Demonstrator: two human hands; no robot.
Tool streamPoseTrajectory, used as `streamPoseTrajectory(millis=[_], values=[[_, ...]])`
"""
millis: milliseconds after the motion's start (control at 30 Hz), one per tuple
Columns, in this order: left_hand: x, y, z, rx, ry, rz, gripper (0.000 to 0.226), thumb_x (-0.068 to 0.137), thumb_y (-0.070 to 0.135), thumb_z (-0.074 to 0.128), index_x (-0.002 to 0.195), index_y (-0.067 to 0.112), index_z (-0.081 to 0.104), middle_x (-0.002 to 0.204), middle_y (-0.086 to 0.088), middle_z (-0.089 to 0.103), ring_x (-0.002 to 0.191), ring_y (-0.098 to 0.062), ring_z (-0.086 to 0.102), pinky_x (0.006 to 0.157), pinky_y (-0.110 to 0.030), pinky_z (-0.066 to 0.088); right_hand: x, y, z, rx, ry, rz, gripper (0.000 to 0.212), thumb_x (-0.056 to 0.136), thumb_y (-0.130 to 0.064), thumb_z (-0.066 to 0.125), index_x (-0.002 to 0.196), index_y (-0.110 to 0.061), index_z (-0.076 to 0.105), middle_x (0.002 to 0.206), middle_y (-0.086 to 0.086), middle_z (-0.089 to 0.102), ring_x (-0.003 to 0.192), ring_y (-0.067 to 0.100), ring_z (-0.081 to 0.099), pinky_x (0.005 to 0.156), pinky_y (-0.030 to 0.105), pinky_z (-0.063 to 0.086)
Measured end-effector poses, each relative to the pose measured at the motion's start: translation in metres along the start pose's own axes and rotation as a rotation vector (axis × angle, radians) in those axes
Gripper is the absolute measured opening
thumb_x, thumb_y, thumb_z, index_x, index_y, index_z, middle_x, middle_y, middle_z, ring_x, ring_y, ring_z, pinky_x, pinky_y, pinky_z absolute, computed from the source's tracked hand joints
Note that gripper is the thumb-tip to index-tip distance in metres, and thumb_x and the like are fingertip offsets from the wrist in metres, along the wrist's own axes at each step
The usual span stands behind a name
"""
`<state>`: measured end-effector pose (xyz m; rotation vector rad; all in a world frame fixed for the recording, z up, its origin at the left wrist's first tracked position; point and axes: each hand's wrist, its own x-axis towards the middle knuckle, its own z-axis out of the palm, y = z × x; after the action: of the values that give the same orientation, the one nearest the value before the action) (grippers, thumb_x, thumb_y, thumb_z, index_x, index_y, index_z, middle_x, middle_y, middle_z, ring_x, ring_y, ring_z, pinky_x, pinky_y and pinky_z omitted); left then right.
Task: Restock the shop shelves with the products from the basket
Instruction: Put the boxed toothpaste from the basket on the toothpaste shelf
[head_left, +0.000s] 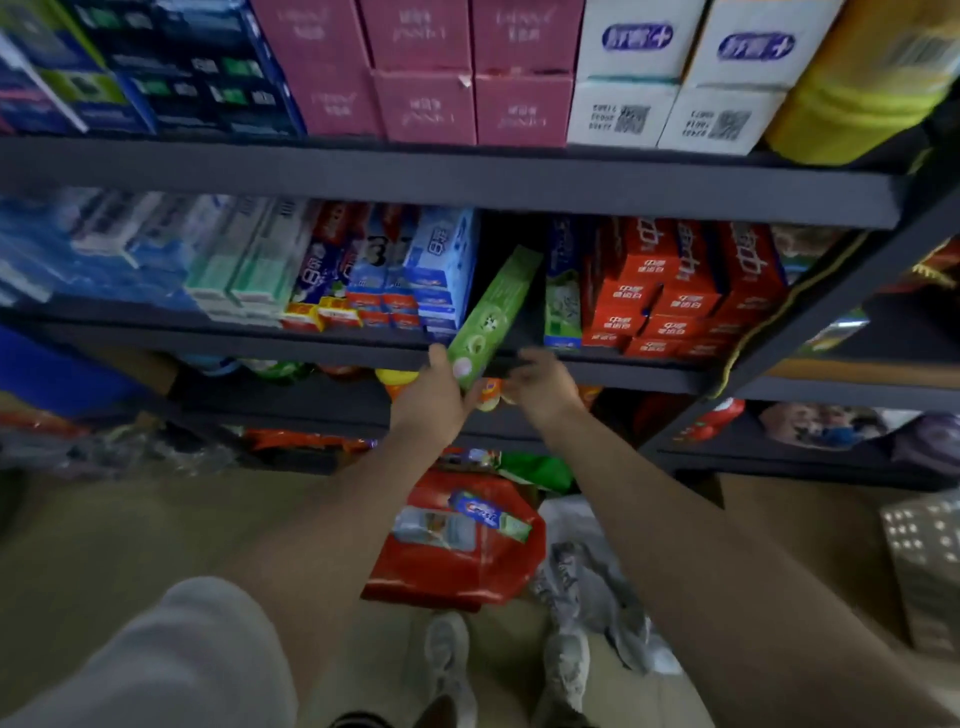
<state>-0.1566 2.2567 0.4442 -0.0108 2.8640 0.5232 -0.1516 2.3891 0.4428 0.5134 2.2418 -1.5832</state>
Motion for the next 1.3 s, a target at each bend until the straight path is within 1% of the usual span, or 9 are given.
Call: streamPoseTrajectory(millis=[67, 133, 367, 467, 533, 700, 767, 1100, 1300], values=[[-0.002, -0.007, 0.002, 0.093, 0.093, 0.056, 0.052, 0.092, 0.045, 0.046, 0.119, 0.002, 0.033, 0.093, -0.016, 0.061, 0.072, -0.033, 0.062, 0.040, -0.027, 0.024, -0.001, 0.012, -0.013, 0.105, 0.076, 0.064, 0.044, 0.088, -0.003, 0.053, 0.131, -0.009, 0.043, 0.122, 0.016, 0.057, 0.104, 0.030, 0.059, 0.096, 0.043, 0.049], [0.000, -0.002, 0.005, 0.055, 0.145, 0.043, 0.054, 0.091, 0.047, 0.046, 0.117, 0.001, 0.035, 0.093, -0.016, 0.063, 0.073, -0.033, 0.063, 0.044, -0.029, 0.032, -0.005, 0.029, -0.024, 0.121, 0.127, 0.103, 0.037, 0.089, -0.002, 0.050, 0.125, -0.012, 0.045, 0.112, 0.019, 0.059, 0.091, 0.031, 0.059, 0.088, 0.046, 0.050], [0.013, 0.013, 0.005, -0.543, 0.014, -0.074, 0.078, 0.079, 0.043, 0.067, 0.132, 0.002, 0.027, 0.114, -0.018, 0.062, 0.097, -0.034, 0.062, 0.063, -0.032, 0.043, -0.030, 0.067, -0.024, -0.076, 0.090, 0.115, 0.016, 0.091, -0.004, 0.047, 0.103, -0.014, 0.052, 0.097, 0.012, 0.060, 0.084, 0.025, 0.056, 0.079, 0.040, 0.047], [-0.010, -0.017, 0.012, -0.433, 0.048, 0.040, 0.075, 0.085, 0.041, 0.060, 0.141, 0.008, 0.022, 0.134, -0.012, 0.048, 0.105, -0.027, 0.059, 0.071, -0.033, 0.049, -0.034, 0.095, -0.007, -0.281, 0.004, 0.105, 0.024, 0.090, -0.005, 0.049, 0.112, -0.004, 0.058, 0.110, 0.019, 0.063, 0.093, 0.026, 0.058, 0.085, 0.040, 0.047], [-0.033, -0.045, 0.027, -0.367, 0.101, 0.090, 0.055, 0.089, 0.031, 0.056, 0.135, 0.007, 0.035, 0.128, -0.011, 0.050, 0.091, -0.028, 0.062, 0.074, -0.041, 0.053, -0.033, 0.116, 0.014, -0.405, -0.068, 0.092, 0.023, 0.090, -0.008, 0.050, 0.110, -0.004, 0.061, 0.111, 0.018, 0.065, 0.101, 0.031, 0.061, 0.089, 0.042, 0.049], [-0.079, -0.115, 0.111, -0.235, -0.143, 0.039, 0.031, 0.089, 0.018, 0.054, 0.119, 0.009, 0.052, 0.114, -0.010, 0.062, 0.096, -0.027, 0.061, 0.083, -0.034, 0.046, -0.016, 0.202, 0.074, -0.729, -0.311, 0.027, 0.020, 0.091, -0.009, 0.045, 0.102, -0.004, 0.060, 0.106, 0.016, 0.064, 0.100, 0.031, 0.060, 0.075, 0.028, 0.042], [-0.084, -0.141, 0.157, -0.206, -0.166, 0.038, 0.027, 0.090, 0.018, 0.053, 0.115, 0.010, 0.054, 0.112, -0.010, 0.064, 0.094, -0.028, 0.063, 0.081, -0.034, 0.047, 0.001, 0.248, 0.095, -0.840, -0.368, 0.042, 0.025, 0.094, -0.013, 0.039, 0.110, -0.007, 0.057, 0.112, 0.016, 0.061, 0.104, 0.032, 0.058, 0.084, 0.032, 0.046], [-0.049, -0.242, 0.318, 0.085, -0.087, 0.070, 0.027, 0.090, 0.018, 0.050, 0.115, 0.013, 0.055, 0.113, -0.014, 0.063, 0.095, -0.034, 0.062, 0.074, -0.038, 0.048, 0.115, 0.450, 0.162, -1.357, -0.370, -0.235, 0.048, 0.090, -0.023, 0.042, 0.137, -0.015, 0.034, 0.143, 0.011, 0.036, 0.130, 0.031, 0.035, 0.105, 0.042, 0.031], [-0.050, -0.255, 0.326, 0.260, -0.149, 0.050, 0.036, 0.091, 0.022, 0.046, 0.126, 0.013, 0.049, 0.119, -0.016, 0.057, 0.095, -0.036, 0.062, 0.072, -0.039, 0.048, 0.121, 0.459, 0.158, -1.374, -0.330, -0.398, 0.038, 0.093, -0.025, 0.041, 0.129, -0.012, 0.041, 0.132, 0.010, 0.050, 0.121, 0.028, 0.047, 0.097, 0.038, 0.038]])
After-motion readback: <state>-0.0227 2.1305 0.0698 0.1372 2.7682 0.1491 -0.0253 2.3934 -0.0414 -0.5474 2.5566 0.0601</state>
